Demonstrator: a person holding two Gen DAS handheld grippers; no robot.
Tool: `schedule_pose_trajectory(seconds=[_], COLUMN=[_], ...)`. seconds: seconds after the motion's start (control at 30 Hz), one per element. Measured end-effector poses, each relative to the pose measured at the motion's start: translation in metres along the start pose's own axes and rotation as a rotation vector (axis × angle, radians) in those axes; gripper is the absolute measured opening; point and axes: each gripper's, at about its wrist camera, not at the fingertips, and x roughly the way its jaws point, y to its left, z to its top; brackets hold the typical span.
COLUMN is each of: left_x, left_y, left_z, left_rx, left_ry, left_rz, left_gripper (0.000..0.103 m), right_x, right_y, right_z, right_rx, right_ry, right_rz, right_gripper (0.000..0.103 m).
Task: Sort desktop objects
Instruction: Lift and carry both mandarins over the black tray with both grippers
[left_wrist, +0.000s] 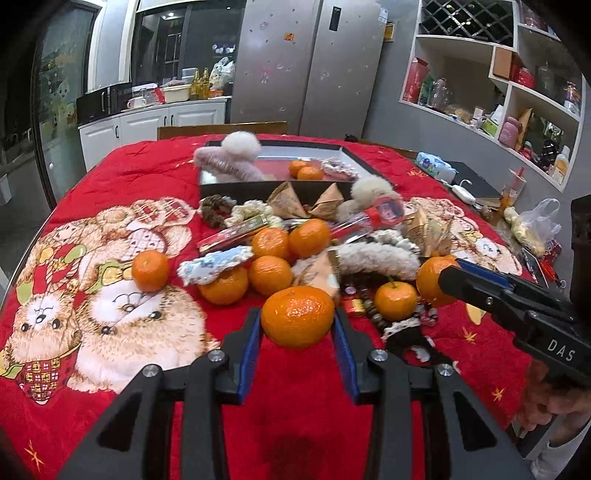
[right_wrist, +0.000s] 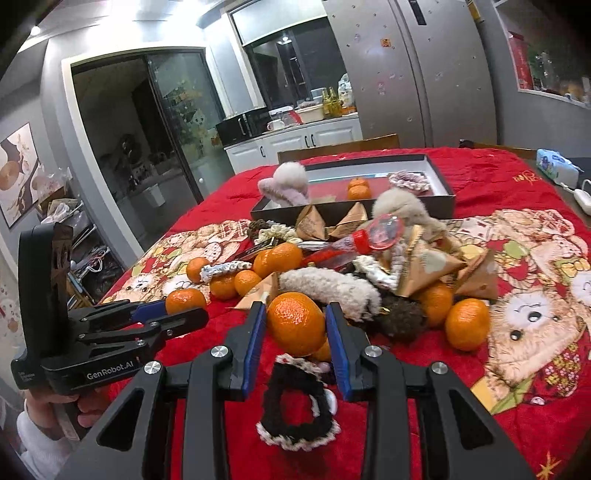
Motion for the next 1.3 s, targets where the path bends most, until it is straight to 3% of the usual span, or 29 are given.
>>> schedule_pose_trajectory(seconds=[0.37,0.63,1.3], left_x=[0.004,0.015,0.079], left_y=[-0.036,-0.04,-0.03], left_z=[0.018,0.048,0.136], left_rx=[0.034,0.033,0.063], left_ry=[-0.018,-0.031,0.005], left_rz=[-0.044,-0.055,-0.057], left_gripper=[0.039,0.039,0.039], right_x=[-0.021,-0.021,0.02], right_y=[-0.018,-0.029,-0.039], right_z=[0.003,0.017,0.102], right_rx=[-0.013,-0.024,-0.049], right_ry=[-0.03,-0.049,-0.053], right_rz=[-0.043,-0.053,0.049], right_gripper=[0.032,0.032,0.032])
